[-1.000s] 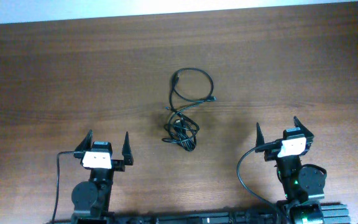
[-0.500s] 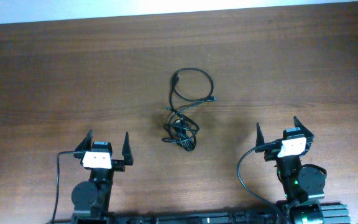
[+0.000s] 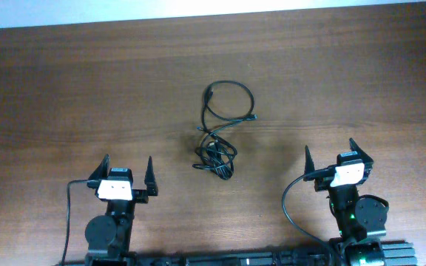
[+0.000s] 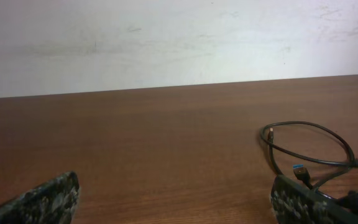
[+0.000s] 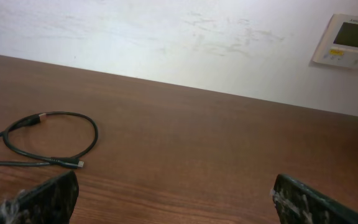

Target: Untangle cables

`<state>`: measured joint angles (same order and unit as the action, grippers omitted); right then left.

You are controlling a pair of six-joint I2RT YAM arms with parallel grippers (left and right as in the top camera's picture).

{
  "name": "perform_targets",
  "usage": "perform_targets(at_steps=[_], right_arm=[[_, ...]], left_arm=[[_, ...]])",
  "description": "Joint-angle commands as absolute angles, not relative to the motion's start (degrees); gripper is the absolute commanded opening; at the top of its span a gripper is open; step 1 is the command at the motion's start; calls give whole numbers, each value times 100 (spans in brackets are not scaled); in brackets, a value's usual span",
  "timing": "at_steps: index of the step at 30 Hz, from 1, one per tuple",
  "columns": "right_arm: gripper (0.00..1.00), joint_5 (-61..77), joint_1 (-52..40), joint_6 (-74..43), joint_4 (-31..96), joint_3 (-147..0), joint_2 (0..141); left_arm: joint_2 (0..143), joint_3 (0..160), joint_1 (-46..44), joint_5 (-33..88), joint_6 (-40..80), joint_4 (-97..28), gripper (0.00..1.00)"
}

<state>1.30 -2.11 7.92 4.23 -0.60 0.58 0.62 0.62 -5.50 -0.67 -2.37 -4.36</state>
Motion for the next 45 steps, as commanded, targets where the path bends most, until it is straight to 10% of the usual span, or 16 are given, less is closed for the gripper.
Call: perform_targets(at_steps=[1,14,22,29,35,45], right_arm=[[99,80,-185,814,454,-32,21],[98,80,-185,816,454,-32,21],[99,80,-185,816,454,-32,21],[98,80,-185,814,454,-32,21],[98,80,-185,814,454,-32,21],[98,429,-185,-123,432,-34,45]], left_arm=[[34,54,-548,-132,-226,-464,99],[838,1153,-548,292,-220,-2342,99],[3800,2851,-548,1273,-346,-2735,99],[6993,5835,-548,2679,-346,-5660,99],[7898,5833,-617,4285,762,-4829,99],[9174,5828,-2285,3732,3310,-4842,89]])
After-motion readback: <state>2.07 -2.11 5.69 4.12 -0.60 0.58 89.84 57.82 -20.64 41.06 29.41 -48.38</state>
